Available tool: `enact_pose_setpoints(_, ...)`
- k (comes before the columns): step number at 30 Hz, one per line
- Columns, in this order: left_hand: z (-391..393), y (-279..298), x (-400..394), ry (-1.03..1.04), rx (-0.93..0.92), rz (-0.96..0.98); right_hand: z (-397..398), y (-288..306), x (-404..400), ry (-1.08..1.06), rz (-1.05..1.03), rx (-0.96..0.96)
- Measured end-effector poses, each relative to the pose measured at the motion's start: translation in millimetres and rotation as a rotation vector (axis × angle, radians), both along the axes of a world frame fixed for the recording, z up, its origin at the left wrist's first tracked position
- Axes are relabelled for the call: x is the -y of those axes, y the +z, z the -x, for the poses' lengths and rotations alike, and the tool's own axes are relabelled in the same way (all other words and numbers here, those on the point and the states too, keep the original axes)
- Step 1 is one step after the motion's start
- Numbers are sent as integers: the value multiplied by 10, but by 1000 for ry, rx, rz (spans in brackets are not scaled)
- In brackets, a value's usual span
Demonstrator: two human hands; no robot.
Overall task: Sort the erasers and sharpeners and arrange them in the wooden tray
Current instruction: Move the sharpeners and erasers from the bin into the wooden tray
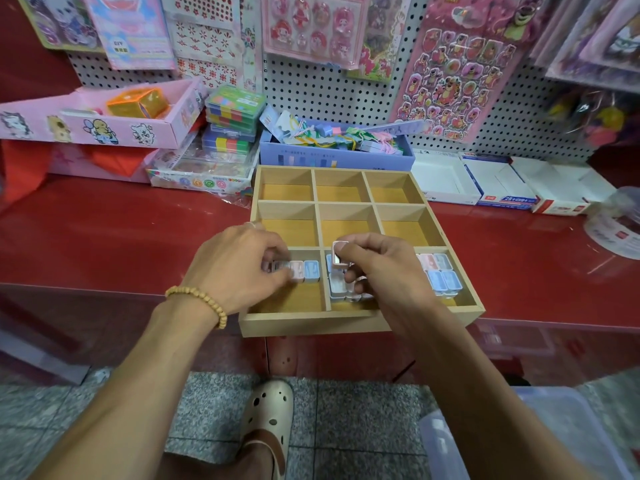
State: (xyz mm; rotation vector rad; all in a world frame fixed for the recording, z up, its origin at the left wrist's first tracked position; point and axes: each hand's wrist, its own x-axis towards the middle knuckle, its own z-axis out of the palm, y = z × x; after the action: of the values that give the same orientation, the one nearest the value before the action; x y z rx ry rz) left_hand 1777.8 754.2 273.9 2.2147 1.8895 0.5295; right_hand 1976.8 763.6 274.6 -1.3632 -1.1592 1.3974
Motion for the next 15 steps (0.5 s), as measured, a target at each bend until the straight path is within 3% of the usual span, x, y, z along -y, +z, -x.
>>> enact_pose_setpoints(4,-170,86,77,-156,399,-45,40,-11,27,12,-7,13)
enact_pose_setpoints(13,-324,76,77,-202,442,-135,2,11,124,147,60,-142)
enact_pose_setpoints(15,-340,66,85,-216,381,-162,-1,17,136,140,54,-55)
